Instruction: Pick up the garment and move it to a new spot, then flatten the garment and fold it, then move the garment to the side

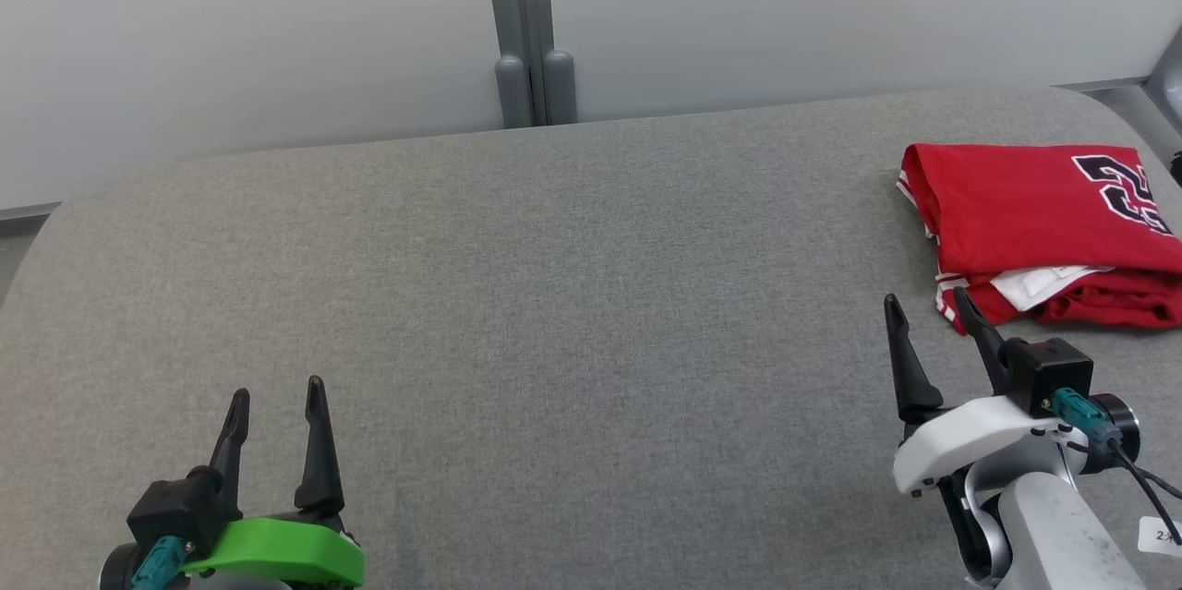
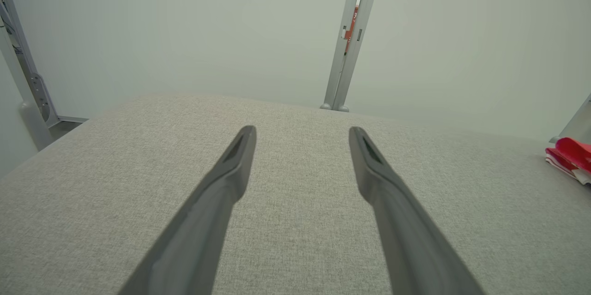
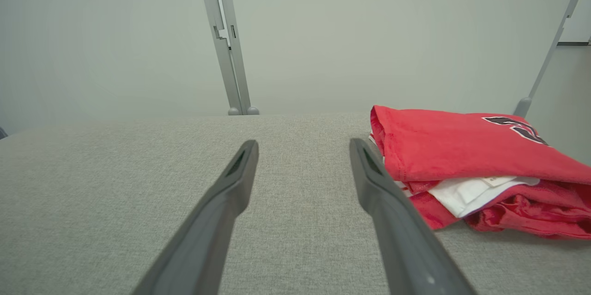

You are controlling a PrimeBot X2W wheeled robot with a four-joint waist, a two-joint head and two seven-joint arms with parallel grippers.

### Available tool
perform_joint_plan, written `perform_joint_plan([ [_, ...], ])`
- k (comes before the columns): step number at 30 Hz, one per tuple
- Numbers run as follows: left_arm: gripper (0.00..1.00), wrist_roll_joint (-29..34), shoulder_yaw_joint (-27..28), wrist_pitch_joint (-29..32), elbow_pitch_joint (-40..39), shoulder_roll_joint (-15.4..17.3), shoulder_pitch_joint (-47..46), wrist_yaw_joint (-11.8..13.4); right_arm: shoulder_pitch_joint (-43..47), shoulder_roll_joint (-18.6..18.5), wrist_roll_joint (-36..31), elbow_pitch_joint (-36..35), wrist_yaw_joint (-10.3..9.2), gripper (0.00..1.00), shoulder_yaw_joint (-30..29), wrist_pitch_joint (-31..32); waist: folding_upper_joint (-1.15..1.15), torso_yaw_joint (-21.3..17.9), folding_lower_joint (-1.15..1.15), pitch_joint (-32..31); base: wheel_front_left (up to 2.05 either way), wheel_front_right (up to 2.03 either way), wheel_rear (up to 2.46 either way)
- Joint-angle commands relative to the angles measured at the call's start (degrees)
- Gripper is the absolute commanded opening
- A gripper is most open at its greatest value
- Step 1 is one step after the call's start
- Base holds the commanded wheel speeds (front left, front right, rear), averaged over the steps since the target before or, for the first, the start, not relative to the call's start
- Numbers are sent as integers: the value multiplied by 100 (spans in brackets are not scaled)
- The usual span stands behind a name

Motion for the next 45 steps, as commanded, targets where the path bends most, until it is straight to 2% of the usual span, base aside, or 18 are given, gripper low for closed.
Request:
perform_joint_plan([
  [1,100,-13,14,2,2,17,63,-14,33,-2,-28,-4,-12,100,2,-21,0,8,0,3,0,0,0],
  [14,100,-37,29,3,-13,17,63,-16,-15,-38,30,31,-12,100,54,-21,0,79,0,9,0,0,0],
  [15,0,-2,19,1,4,0,-1,-6,-3,-14,24,32,0,0,46,1,0,79,0,9,0,0,0],
  [20,0,-67,16,31,246,-26,39,-7,160,61,100,241,1,0,25,42,0,81,0,10,0,0,0],
  [45,0,-2448,188,694,133,-12,-153,-87,295,163,2659,-166,-1,0,-260,699,0,124,0,29,0,0,0],
])
